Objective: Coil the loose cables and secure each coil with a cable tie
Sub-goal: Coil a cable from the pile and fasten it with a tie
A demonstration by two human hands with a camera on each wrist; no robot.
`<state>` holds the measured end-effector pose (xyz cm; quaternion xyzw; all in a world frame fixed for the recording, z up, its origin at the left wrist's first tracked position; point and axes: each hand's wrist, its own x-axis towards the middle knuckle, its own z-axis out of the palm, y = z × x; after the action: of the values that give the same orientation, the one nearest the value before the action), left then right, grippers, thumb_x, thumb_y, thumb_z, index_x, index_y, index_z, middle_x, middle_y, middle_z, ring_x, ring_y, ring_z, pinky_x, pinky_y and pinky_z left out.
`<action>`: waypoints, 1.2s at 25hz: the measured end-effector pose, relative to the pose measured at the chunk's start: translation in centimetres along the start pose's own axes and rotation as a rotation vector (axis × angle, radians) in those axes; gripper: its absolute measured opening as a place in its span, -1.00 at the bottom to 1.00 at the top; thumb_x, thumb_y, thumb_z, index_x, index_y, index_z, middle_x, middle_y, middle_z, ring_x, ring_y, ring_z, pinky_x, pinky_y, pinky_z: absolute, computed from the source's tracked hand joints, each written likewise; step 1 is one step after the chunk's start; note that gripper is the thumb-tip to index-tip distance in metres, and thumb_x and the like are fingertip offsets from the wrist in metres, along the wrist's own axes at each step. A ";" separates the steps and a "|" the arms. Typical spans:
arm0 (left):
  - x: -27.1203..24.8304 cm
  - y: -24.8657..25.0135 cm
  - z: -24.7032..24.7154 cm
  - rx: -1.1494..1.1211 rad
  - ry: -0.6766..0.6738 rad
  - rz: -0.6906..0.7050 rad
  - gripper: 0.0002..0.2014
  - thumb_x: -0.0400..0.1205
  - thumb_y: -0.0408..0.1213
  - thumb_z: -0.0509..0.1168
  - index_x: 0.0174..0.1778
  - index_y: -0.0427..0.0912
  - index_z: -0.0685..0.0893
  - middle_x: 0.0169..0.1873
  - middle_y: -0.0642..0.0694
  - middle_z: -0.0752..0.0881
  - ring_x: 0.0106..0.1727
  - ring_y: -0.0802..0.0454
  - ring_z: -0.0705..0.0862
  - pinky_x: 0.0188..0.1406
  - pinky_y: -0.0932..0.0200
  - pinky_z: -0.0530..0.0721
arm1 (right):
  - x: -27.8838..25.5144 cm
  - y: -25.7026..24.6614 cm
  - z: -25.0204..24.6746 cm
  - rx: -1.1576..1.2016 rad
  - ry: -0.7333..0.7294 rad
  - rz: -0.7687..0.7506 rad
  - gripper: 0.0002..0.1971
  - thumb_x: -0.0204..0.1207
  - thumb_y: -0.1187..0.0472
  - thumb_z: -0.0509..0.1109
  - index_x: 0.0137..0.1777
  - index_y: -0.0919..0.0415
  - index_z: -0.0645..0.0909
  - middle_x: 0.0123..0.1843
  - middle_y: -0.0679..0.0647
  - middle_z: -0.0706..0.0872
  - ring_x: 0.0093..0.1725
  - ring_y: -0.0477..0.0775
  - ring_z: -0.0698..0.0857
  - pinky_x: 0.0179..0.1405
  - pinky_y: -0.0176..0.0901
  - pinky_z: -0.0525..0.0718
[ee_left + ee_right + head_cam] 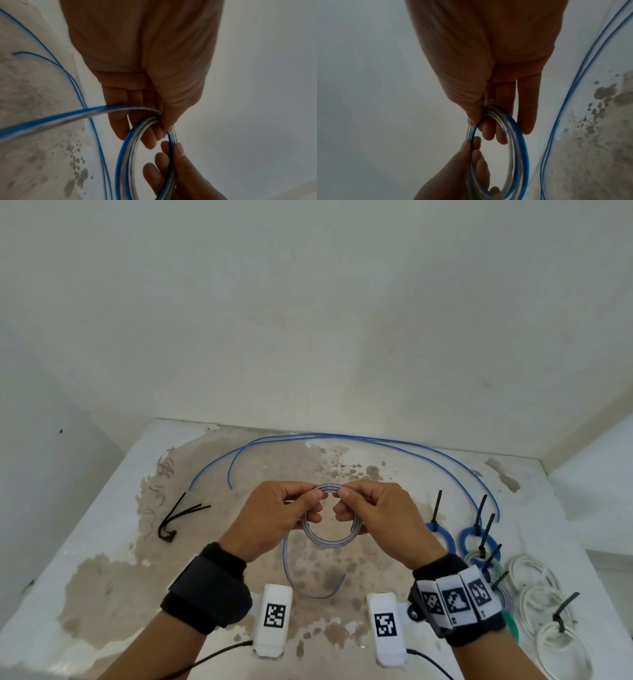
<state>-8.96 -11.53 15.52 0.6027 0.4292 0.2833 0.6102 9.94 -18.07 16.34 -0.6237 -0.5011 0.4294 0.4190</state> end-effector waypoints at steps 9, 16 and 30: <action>-0.6 0.7 0.3 -0.030 -0.086 -0.069 -0.85 0.66 -0.23 0.42 0.08 -0.13 0.85 -0.18 -0.12 0.86 -0.12 -0.03 0.86 -0.05 0.14 0.81 | 0.3 -0.2 -1.2 0.076 -0.044 0.031 -0.85 0.64 0.09 0.49 0.08 0.10 0.83 -0.15 0.06 0.90 -0.07 -0.01 0.89 -0.11 -0.09 0.83; -1.1 0.9 -0.7 -0.166 -0.024 -0.111 -0.75 0.56 -0.14 0.46 0.08 -0.17 0.85 -0.11 -0.16 0.86 -0.03 -0.03 0.86 0.01 0.17 0.80 | -0.2 -0.4 -1.2 0.270 -0.171 0.183 -0.75 0.63 0.06 0.47 0.20 0.15 0.79 0.01 0.11 0.89 0.08 0.06 0.87 0.01 -0.04 0.84; -1.7 0.7 -1.3 -0.356 -0.026 -0.151 -0.62 0.52 -0.10 0.41 0.18 -0.23 0.79 -0.04 -0.16 0.86 0.08 -0.06 0.84 0.05 0.18 0.79 | -0.1 -0.8 0.0 0.334 -0.099 0.176 -0.80 0.62 0.11 0.48 0.10 0.21 0.80 -0.06 0.16 0.89 -0.03 0.08 0.86 0.00 -0.08 0.85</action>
<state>-10.78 -12.25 16.63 0.4550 0.4086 0.3002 0.7321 9.76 -18.01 17.08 -0.5651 -0.3864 0.5715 0.4525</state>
